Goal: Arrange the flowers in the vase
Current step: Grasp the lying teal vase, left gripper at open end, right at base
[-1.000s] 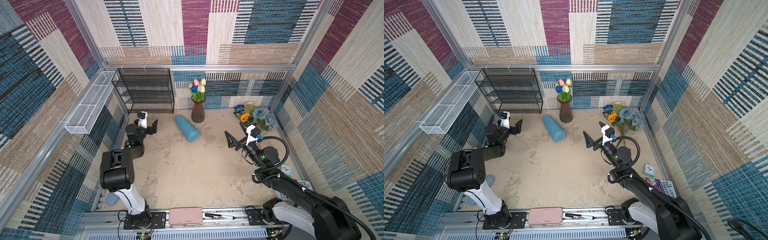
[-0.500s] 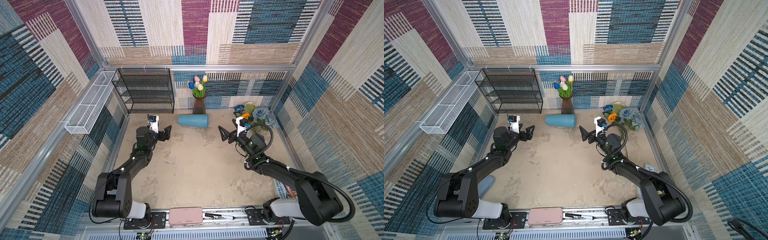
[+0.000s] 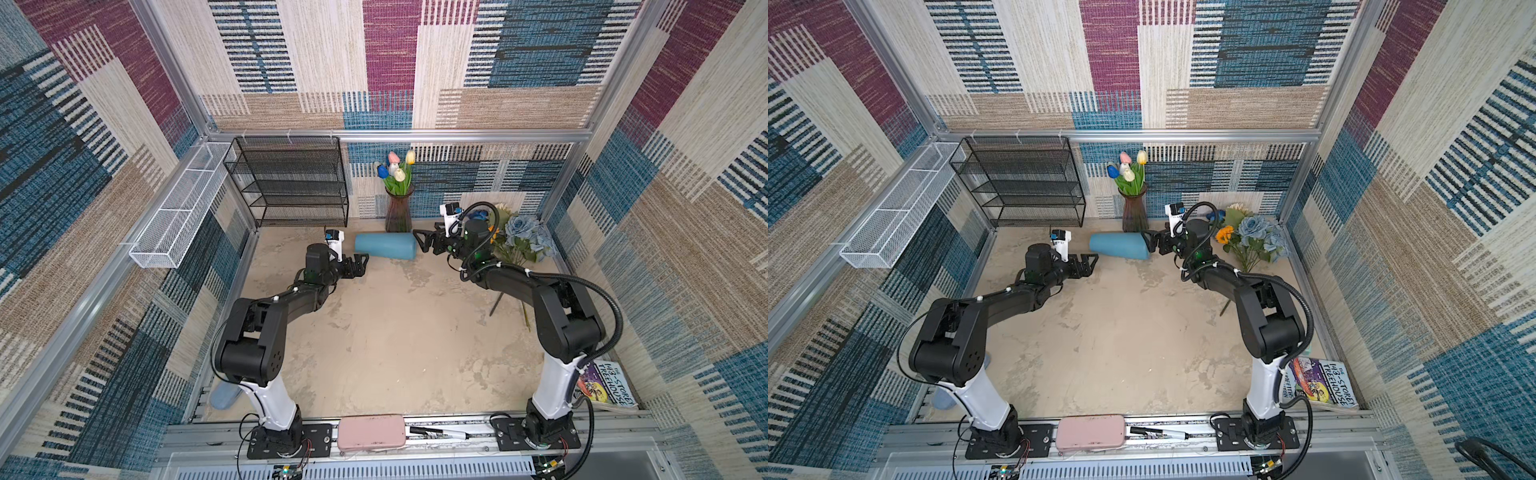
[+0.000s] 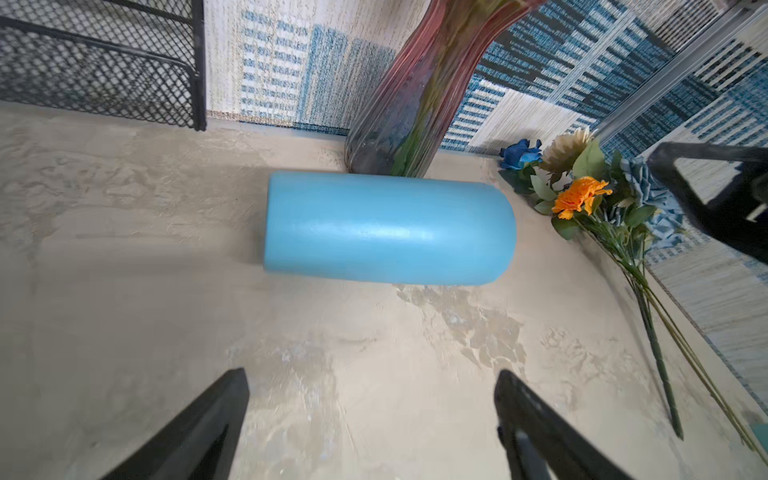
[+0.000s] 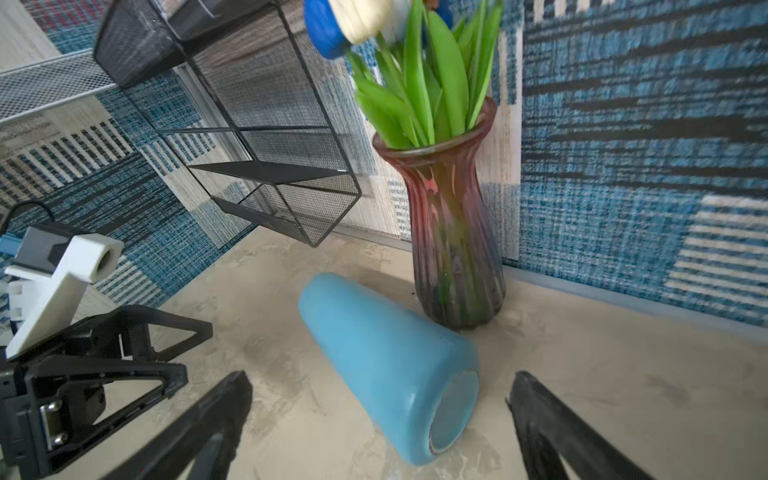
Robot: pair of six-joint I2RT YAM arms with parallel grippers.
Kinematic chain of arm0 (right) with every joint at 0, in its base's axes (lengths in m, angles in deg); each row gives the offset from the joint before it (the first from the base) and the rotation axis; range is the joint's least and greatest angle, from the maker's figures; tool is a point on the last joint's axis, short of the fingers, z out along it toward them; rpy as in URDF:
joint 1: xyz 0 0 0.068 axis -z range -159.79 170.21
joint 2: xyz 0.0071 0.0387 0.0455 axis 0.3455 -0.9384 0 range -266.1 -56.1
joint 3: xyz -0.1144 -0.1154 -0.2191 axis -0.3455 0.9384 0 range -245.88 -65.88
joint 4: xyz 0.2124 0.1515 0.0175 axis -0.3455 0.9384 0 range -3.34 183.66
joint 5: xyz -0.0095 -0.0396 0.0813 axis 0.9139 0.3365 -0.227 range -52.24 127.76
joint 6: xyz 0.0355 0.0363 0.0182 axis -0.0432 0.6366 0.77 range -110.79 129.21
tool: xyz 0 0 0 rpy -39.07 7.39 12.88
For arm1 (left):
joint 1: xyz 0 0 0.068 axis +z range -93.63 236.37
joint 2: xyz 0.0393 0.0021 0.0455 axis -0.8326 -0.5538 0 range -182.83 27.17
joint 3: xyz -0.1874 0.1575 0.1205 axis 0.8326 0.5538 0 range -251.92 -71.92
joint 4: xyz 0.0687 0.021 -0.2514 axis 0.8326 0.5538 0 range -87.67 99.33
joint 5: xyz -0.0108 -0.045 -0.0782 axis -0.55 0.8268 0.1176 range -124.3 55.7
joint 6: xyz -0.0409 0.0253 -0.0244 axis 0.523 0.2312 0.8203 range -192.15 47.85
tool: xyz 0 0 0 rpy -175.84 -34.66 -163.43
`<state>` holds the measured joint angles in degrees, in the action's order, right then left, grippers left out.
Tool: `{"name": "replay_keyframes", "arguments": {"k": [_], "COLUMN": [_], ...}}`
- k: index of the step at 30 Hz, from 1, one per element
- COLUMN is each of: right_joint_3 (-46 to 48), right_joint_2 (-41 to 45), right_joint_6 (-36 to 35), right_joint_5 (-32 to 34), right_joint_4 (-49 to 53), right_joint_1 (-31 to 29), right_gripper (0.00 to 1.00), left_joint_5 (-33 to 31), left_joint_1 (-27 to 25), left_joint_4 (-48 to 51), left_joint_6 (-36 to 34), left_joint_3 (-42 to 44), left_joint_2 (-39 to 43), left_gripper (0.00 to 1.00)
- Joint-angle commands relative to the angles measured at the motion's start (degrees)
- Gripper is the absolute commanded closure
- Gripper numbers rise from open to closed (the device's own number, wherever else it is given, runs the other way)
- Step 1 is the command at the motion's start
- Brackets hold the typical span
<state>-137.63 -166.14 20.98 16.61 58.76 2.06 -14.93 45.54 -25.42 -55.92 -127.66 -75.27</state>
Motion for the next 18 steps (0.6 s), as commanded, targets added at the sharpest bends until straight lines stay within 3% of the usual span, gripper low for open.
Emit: {"name": "replay_keyframes", "arguments": {"k": [1,8,18], "right_joint_3": [-4.0,-0.6,1.8], "right_joint_2": [-3.6,-1.7,-2.8], "right_joint_6": [4.2,6.0,8.3], "right_joint_5": [-4.2,-5.5,-6.9], "right_joint_4": [4.7,1.3,0.1], "right_joint_1": [0.4,0.4,0.5], "right_gripper": [0.0,0.0,0.0], "left_joint_5": [6.5,17.4,29.8], "left_joint_1": [1.2,6.5,7.0], "left_joint_4": [2.1,-1.4,15.9], "left_joint_6": [-3.1,0.7,2.5], "left_joint_3": [-5.7,-14.6,-35.3], "left_joint_2": [-5.4,-17.3,-28.3], "left_gripper": [0.04,0.06,0.15]}}
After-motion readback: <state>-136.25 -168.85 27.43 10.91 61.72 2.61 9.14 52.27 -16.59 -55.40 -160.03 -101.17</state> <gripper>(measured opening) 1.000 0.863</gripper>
